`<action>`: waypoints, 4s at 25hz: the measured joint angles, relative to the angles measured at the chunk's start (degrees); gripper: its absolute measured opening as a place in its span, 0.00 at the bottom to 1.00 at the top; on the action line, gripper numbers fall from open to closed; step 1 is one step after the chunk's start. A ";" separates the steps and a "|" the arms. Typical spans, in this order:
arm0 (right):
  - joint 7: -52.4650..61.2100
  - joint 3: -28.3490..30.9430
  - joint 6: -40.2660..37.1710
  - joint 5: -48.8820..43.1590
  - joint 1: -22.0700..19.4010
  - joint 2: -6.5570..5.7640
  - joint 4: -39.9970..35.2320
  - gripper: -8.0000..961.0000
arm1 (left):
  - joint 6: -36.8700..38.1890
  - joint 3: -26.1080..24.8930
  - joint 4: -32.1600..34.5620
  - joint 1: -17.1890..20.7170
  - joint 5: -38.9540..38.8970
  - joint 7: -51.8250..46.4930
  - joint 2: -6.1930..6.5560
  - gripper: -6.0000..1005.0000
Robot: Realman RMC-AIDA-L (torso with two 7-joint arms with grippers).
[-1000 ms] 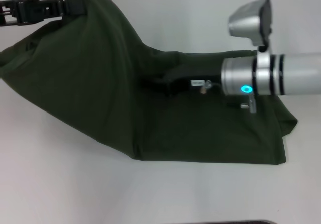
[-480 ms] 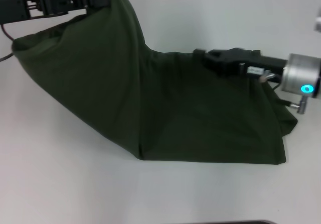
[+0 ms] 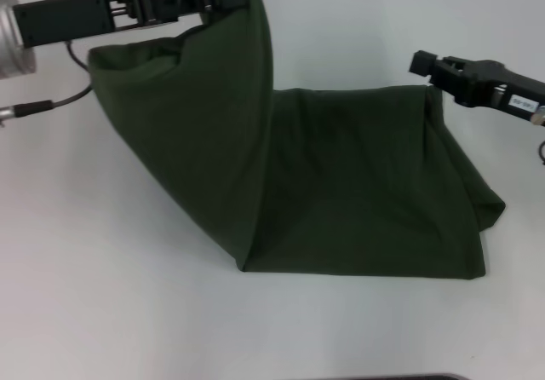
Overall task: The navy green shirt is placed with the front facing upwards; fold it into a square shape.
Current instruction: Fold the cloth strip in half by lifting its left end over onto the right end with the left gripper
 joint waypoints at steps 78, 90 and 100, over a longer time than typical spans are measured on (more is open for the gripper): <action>3.94 -21.52 15.67 6.00 10.45 0.36 12.22 0.08 | -7.92 12.16 -8.54 2.03 -14.96 6.91 0.82 0.07; 4.09 -19.74 7.65 17.36 -2.34 -0.08 0.87 0.08 | -13.13 12.66 -16.20 0.61 -15.66 11.56 -0.10 0.07; 3.31 -12.20 2.40 17.50 -4.73 -0.80 0.14 0.08 | -17.73 12.78 -24.47 -1.08 -17.12 16.04 -0.40 0.07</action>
